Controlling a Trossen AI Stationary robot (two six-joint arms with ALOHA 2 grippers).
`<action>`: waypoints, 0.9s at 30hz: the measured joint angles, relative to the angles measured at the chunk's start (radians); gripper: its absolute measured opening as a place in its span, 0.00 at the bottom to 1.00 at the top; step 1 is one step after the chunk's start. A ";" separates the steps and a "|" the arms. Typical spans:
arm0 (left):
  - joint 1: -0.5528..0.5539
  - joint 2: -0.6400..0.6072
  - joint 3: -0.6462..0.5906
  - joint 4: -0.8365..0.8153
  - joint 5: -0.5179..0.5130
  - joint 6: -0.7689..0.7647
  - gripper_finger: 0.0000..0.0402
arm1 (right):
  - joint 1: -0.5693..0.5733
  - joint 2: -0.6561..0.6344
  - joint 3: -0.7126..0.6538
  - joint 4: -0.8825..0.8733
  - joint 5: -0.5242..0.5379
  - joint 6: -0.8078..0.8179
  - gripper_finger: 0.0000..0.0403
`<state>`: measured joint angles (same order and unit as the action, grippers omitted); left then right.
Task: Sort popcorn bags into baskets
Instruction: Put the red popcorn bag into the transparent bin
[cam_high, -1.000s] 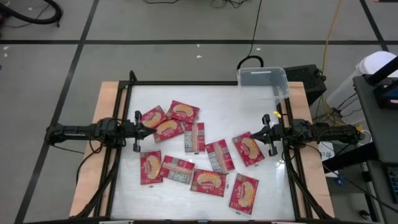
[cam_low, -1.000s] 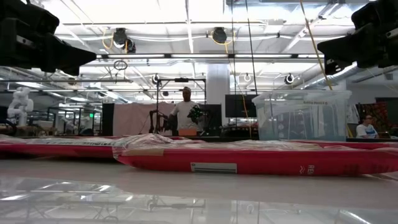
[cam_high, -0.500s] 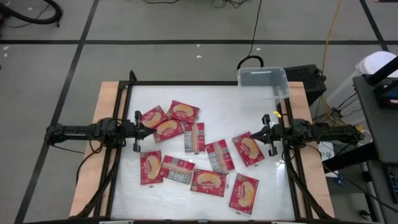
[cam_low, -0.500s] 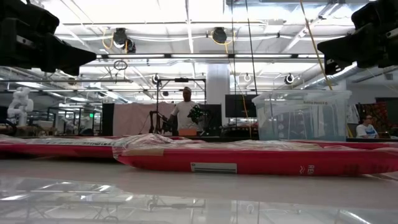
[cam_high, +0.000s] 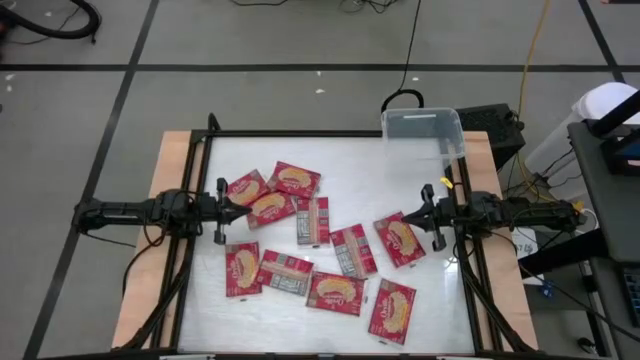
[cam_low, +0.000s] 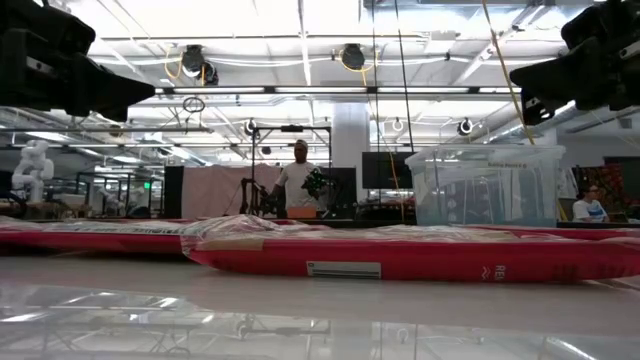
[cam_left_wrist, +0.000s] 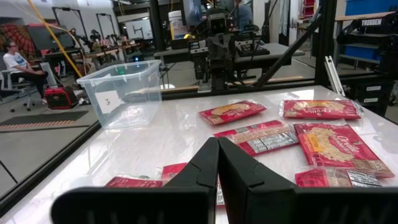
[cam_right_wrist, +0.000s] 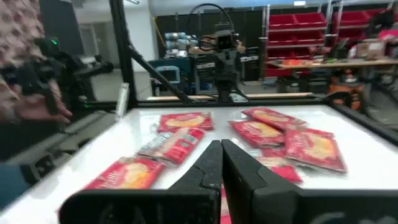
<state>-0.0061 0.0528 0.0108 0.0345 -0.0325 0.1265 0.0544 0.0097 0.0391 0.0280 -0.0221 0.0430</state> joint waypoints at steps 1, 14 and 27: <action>0.000 0.000 0.000 0.000 0.000 0.000 0.04 | 0.000 0.003 0.000 0.001 0.023 0.002 0.00; 0.000 0.000 0.000 0.015 0.000 0.000 0.04 | 0.000 0.143 0.213 -0.017 0.049 0.070 0.00; 0.000 0.000 0.000 0.035 0.000 0.000 0.04 | 0.000 0.469 0.745 -0.359 0.081 0.104 0.00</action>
<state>-0.0063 0.0532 0.0105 0.0696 -0.0322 0.1265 0.0543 0.4791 0.7842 -0.3313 0.0589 0.1467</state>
